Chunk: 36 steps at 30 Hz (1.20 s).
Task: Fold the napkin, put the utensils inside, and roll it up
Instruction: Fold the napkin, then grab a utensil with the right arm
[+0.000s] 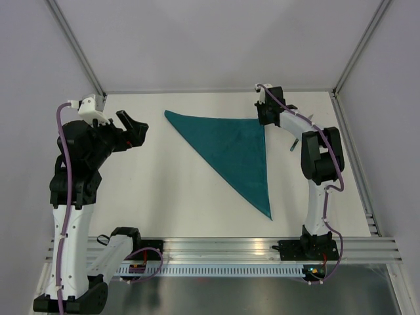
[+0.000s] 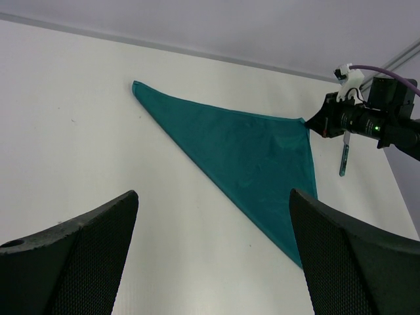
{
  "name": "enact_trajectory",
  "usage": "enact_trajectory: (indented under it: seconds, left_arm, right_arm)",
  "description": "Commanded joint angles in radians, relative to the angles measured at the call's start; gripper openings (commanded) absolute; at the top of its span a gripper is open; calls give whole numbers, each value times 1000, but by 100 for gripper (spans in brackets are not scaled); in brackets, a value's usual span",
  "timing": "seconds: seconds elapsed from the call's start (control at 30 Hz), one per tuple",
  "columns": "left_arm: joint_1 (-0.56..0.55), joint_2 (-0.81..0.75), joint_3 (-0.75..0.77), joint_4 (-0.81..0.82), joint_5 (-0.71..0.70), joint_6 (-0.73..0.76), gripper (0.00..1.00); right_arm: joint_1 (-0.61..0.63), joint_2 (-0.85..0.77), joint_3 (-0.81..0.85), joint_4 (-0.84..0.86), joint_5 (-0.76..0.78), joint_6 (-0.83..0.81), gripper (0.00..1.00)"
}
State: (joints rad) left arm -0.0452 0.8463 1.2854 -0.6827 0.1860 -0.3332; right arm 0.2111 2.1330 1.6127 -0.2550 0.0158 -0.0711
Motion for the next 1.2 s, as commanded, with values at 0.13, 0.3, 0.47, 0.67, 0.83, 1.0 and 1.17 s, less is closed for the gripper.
enact_trajectory:
  seconds: [0.13,0.3,0.47,0.67,0.83,1.0,1.17]
  left_arm:
    - [5,-1,-15,35,17,-35,100]
    - [5,-9,-31,43,21,-33,100]
    - [5,-38,-72,80,41,-43,100]
    - [7,-65,-135,144,78,-66,100]
    - [7,-70,-202,207,138,-96,100]
    - [5,-62,-227,235,165,-96,100]
    - [5,-67,-238,244,165,-84,100]
  right_arm:
    - [-13,56,85,-6,27,-7,20]
    - [-42,76,188,-84,35,7,67]
    - [-90,-36,121,-147,64,39,66]
    - [-196,-134,12,-239,67,103,60]
    - [-279,-136,-37,-270,76,117,55]
    - [-288,-76,-33,-296,93,142,54]
    - [-286,-4,10,-322,111,146,54]
